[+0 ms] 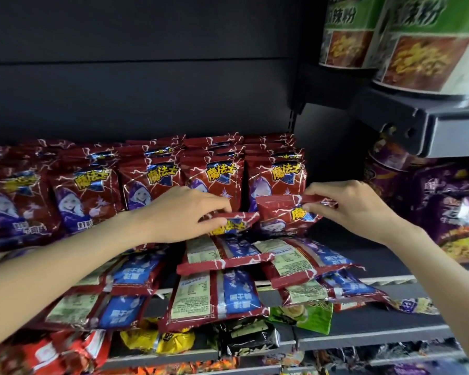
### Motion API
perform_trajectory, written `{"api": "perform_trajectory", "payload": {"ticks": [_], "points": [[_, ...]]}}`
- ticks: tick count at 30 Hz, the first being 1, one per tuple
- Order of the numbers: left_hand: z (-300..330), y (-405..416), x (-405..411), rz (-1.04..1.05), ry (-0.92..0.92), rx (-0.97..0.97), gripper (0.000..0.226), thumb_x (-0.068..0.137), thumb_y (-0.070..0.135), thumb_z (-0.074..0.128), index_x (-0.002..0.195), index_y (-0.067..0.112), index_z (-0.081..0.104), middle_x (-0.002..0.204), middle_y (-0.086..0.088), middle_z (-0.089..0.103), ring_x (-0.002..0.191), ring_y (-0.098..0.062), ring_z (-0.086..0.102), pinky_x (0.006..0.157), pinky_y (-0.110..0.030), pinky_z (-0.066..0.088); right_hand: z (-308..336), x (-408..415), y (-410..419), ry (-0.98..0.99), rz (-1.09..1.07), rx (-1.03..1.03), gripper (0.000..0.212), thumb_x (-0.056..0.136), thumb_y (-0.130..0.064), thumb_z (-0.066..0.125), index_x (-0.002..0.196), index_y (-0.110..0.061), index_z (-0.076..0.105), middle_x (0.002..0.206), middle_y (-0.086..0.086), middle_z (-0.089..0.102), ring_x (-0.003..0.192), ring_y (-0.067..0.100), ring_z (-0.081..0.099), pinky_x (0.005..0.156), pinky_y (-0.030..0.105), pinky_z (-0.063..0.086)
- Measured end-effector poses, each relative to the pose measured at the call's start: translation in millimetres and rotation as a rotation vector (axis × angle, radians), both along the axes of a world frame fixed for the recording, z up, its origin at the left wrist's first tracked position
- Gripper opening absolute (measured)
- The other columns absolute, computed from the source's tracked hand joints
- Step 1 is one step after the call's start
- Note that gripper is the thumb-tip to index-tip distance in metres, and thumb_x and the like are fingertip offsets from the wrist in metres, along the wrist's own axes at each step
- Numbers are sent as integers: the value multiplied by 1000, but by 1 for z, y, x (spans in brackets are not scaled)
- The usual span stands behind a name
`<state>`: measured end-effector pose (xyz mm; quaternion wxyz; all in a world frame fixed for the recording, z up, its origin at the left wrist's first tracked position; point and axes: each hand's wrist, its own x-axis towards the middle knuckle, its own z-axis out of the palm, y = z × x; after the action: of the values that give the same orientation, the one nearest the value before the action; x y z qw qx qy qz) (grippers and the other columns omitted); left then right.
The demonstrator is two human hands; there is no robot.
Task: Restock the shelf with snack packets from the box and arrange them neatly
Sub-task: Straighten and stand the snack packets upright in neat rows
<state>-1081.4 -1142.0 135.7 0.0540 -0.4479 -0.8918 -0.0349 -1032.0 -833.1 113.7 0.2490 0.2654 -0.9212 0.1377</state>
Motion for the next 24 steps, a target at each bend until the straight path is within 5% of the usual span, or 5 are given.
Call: {"api": "perform_trajectory", "payload": {"ticks": [7,11,17,21,24], "points": [[5,7,-33,67,107,115,45,97,49,30,122,24,57,102,1,71,84,-16,67,73,-40,54,2,-23,0,-319,32,-182,29,90,-49,50,103,-26,61,86,-13,67,74,4,65,66,33,53],[2,19,-53,149,110,124,40,98,39,41,129,19,55,129,0,57,105,-18,61,87,-38,52,-2,-49,-3,-102,-143,-72,34,88,-35,62,113,-13,65,110,4,67,99,21,64,83,37,52],[-11,27,-78,204,255,136,35,98,24,47,132,16,43,119,-5,59,58,-9,53,48,-23,43,-4,-73,-17,47,-237,154,40,85,-18,67,123,-17,56,118,8,63,108,30,58,90,40,46],[-24,22,-83,35,430,108,39,95,32,41,130,16,48,118,-8,56,98,-25,60,84,-40,49,-12,-66,-14,51,-132,259,42,88,-33,61,128,-26,50,135,6,48,119,25,49,94,45,44],[-30,12,-84,42,399,-58,78,86,67,29,145,16,30,148,-6,32,133,-23,34,112,-47,20,-22,-62,-10,-24,-96,424,61,88,-62,46,140,-31,39,154,4,24,140,25,25,110,48,28]]}}
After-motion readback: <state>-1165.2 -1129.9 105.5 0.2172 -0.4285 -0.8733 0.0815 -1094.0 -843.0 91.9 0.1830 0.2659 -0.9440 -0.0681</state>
